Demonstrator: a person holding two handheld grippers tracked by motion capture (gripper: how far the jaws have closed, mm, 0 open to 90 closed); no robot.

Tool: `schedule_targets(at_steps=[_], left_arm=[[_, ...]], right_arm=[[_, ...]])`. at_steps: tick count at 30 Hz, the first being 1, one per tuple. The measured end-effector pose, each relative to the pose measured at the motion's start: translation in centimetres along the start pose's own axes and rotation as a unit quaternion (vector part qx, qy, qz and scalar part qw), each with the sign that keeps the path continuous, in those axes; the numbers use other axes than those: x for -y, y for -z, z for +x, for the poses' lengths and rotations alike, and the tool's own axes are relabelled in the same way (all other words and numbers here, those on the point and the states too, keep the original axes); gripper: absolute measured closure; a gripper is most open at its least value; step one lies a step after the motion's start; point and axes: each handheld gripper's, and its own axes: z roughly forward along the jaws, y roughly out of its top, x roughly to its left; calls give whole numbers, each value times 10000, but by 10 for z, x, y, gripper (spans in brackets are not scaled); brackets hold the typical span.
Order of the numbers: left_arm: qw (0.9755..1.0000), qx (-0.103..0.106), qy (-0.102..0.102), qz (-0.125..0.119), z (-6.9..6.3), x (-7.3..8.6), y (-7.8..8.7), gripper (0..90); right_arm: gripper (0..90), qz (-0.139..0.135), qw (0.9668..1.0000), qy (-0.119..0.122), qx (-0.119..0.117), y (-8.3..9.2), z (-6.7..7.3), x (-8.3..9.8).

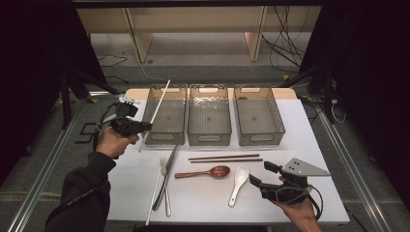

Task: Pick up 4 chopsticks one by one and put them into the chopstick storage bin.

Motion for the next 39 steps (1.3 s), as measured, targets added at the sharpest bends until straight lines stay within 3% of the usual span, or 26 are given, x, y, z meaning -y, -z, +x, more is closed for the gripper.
schedule_targets(at_steps=[10, 17, 26, 39], left_arm=[[9996, -162, 199, -90, 14, -24, -21, 837], [9982, -288, 415, -308, 28, -37, -33, 837], [9975, -500, 382, -313, 30, -49, -48, 837], [9962, -702, 410, -306, 36, -49, -64, 835]], right_arm=[[288, -32, 10000, 1, -29, 0, 0, 0], [287, -35, 10000, 11, -50, 1, 0, -1], [287, -28, 10000, 2, -66, 0, 0, 0], [287, -37, 10000, -20, -68, 1, -1, 0]])
